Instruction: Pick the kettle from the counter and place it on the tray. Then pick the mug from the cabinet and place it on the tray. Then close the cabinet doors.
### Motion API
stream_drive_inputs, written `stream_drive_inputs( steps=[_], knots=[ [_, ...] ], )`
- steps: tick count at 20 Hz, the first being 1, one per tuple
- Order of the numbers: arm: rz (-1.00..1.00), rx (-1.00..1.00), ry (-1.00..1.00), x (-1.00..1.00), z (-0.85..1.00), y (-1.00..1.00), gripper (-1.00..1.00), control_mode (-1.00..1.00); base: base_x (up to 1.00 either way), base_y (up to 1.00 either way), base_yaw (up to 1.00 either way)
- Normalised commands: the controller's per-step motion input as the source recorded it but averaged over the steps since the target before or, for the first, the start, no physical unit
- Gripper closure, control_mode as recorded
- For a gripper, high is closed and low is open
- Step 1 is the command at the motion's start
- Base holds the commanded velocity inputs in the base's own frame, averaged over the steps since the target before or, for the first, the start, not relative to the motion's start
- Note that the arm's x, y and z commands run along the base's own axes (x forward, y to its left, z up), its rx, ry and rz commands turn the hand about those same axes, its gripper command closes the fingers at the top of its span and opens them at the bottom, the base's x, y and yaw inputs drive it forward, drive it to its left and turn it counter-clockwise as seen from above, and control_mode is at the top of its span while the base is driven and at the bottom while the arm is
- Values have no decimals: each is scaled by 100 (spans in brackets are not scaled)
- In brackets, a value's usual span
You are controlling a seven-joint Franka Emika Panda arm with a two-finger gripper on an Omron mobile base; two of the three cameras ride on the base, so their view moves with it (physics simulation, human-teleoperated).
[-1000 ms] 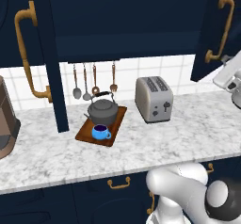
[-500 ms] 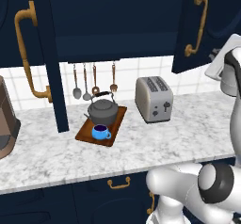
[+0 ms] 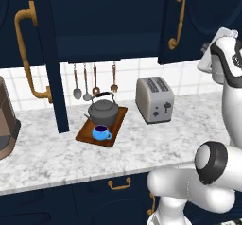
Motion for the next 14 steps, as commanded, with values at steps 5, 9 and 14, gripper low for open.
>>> stream_drive_inputs(
  steps=[5, 9, 14],
  knots=[
    [0, 0, 0, 55, -14, 20, 100, -100, 0, 0, 0],
    [0, -2, 0, 57, -12, 23, 100, -100, 0, 0, 0],
    [-1, -2, 0, 57, -12, 23, 100, -100, 0, 0, 0]
  ],
)
